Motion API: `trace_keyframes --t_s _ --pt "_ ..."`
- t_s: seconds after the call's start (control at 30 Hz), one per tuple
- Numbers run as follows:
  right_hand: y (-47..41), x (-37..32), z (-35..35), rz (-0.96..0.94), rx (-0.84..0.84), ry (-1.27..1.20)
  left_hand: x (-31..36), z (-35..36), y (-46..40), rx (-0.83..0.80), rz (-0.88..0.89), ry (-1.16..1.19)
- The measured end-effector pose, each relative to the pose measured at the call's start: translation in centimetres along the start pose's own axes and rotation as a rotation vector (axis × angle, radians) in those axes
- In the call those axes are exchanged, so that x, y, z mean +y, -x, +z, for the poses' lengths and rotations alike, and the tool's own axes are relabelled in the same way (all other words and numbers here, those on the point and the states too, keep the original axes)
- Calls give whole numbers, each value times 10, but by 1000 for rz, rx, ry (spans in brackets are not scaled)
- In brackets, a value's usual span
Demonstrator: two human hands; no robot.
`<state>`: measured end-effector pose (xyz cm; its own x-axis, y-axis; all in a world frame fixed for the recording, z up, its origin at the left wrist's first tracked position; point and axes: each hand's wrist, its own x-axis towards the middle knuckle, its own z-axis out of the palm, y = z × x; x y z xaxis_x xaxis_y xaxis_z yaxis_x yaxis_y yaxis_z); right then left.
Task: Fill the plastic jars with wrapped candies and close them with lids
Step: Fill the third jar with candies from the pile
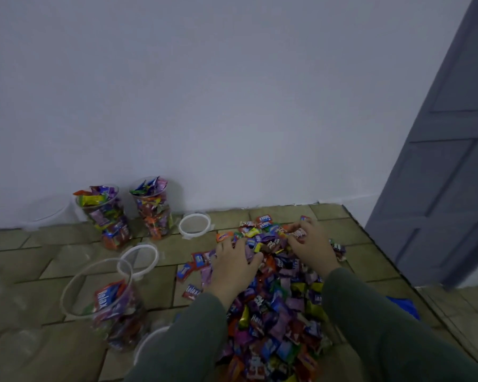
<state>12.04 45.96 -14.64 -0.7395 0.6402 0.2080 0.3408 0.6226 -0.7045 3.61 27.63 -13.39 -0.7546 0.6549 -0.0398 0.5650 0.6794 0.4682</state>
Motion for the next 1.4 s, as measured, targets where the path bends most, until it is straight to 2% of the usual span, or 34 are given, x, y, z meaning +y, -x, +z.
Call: trace_keyframes --t_s 0.13,0.3,0.37,0.5,0.67,0.8,1.0,1.3,1.4 --pt "-25 19 5 -23 47 144 12 14 -35 -3 -77 -120" --pt "-58 36 19 173 -192 316 12 23 -69 -58 -200 -186" --pt "-68 38 24 159 -272 306 10 28 -80 -84 -208 -173" --pt "-85 38 38 -16 -294 274 0 38 -90 -52 -162 -125" --pt "-101 31 54 -287 -391 439 -9 38 -100 7 -129 -197" --pt "-93 22 65 -447 -347 466 -6 41 -103 42 -149 -204" --pt "-92 20 70 -364 -310 455 -10 38 -108 -7 -164 -152" --pt "-78 5 52 -240 -406 196 -12 30 -101 26 -178 60" --pt "-75 -4 50 -199 -346 112 -11 25 -87 86 -137 113"
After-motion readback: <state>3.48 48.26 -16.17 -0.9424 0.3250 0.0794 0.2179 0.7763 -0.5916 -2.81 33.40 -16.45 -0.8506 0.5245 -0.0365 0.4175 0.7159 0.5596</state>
